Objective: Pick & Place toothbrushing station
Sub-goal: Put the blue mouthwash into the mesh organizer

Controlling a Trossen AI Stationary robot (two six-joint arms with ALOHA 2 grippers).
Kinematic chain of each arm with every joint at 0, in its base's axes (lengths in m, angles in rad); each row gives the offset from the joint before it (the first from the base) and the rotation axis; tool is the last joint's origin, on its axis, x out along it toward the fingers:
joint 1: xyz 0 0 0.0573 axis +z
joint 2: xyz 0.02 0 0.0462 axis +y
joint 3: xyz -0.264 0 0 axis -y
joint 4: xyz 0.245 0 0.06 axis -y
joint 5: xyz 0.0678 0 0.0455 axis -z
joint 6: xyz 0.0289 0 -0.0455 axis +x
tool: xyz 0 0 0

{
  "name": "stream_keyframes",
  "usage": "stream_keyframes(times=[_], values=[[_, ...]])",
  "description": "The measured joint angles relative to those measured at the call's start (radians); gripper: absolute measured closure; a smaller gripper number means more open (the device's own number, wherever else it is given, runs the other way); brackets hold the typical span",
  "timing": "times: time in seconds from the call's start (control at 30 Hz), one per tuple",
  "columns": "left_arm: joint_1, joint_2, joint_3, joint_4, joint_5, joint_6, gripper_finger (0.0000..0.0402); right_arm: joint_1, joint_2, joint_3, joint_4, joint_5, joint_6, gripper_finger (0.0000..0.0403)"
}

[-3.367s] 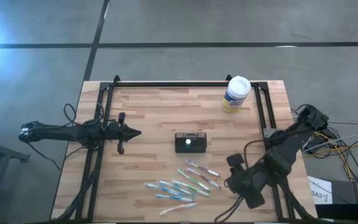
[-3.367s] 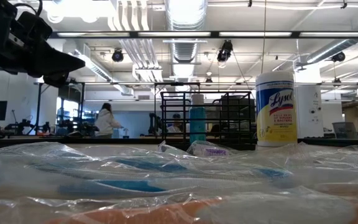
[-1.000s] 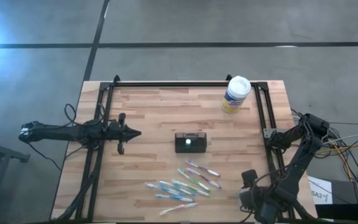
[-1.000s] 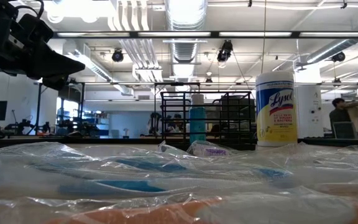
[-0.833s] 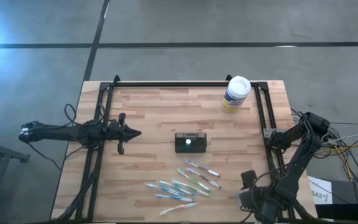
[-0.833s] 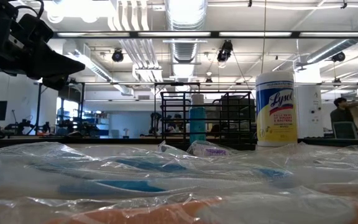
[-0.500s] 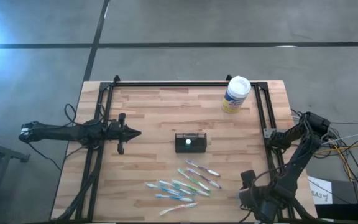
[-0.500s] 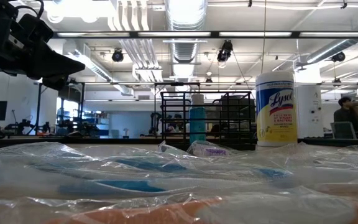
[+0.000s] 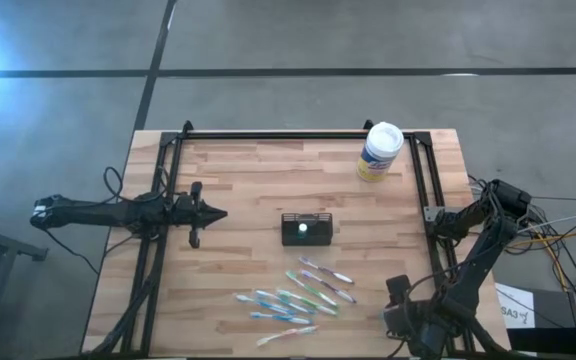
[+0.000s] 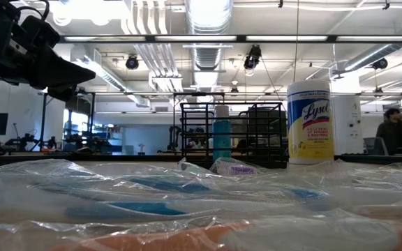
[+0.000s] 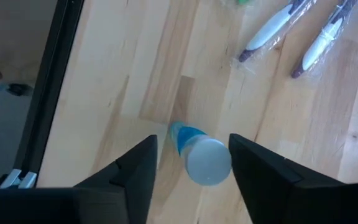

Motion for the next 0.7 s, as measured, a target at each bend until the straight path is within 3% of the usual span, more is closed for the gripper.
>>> stream_keyframes(times=[0.33,0.53,0.7], values=[[0.000,0.000,-0.002,-0.004,0.000,0.000,0.0384,0.000,-0.001,-0.019,0.004,-0.002,-0.001,0.0311],[0.000,0.000,-0.003,-0.005,0.000,0.001,0.0388,-0.004,-0.025,-0.010,0.001,-0.003,0.000,0.0314],[0.000,0.000,-0.003,-0.006,0.000,-0.006,0.0394,-0.011,-0.064,0.025,-0.001,0.070,-0.004,0.0314]])
